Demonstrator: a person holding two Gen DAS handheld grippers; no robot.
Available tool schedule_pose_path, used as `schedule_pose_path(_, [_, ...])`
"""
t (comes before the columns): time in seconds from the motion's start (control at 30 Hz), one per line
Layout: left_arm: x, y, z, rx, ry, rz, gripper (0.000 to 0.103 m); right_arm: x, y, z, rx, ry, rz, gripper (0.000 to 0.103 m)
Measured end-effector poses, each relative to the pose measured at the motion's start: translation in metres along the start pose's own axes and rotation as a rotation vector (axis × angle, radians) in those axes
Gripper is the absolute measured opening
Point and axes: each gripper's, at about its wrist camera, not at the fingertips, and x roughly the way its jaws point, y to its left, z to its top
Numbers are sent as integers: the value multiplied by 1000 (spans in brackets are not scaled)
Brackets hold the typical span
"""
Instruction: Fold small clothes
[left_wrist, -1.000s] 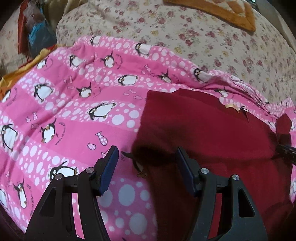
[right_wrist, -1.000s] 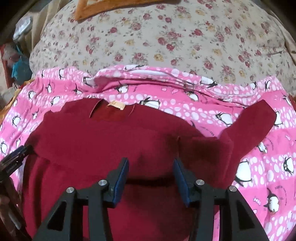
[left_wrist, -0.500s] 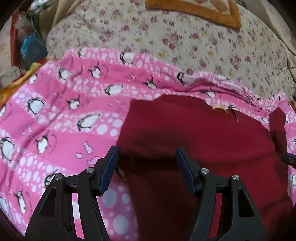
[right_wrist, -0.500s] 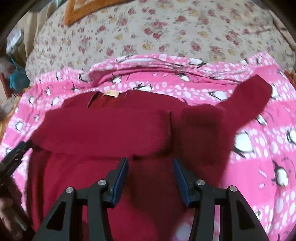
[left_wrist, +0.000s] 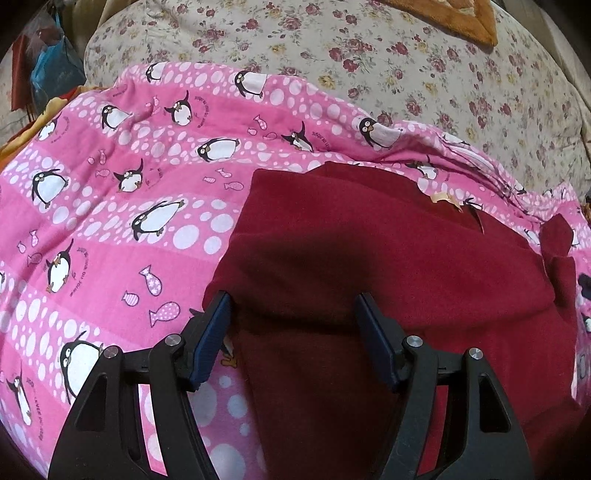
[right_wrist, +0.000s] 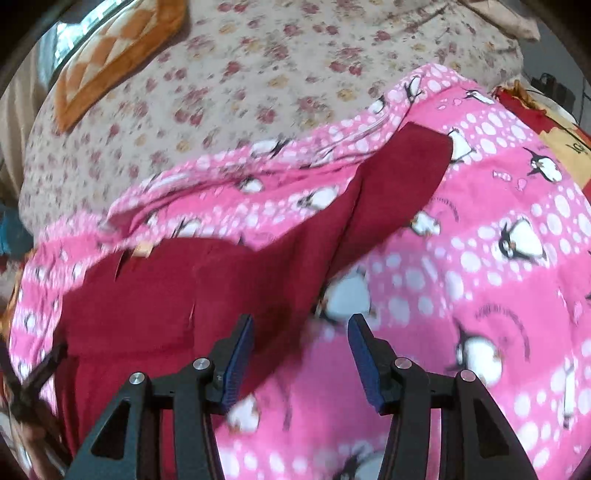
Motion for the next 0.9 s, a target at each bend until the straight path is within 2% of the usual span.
schedule_pose_path(0.13, [1,0,0,-3,1,-4,70,21,-21,21,62,3,-62,50])
schedule_pose_path(0.23, [2,0,0,-8,-1,-5,71,28,-29,30,99,18,-35,50])
schedule_pose_path(0.4, [3,0,1,-4,-3,-4,71,40,-24,53,70,-24,-56,50])
schedule_pose_path(0.57, [6,0,1,-9,-3,-11,73,74,-34,85,124,11,-57,50])
schedule_pose_path(0.7, [8,0,2,-8,-3,-16,76,105,-34,95,84,35,-98,50])
schedule_pose_path(0.77, [9,0,3,-10,-3,-21,76,118,-35,94,71,57,-124,37])
schedule_pose_path(0.8, [9,1,3,-11,-2,-22,76,120,-35,93,65,55,-138,35])
schedule_pose_path(0.9, [9,1,3,-12,-3,-22,76,117,-37,91,71,45,-118,17])
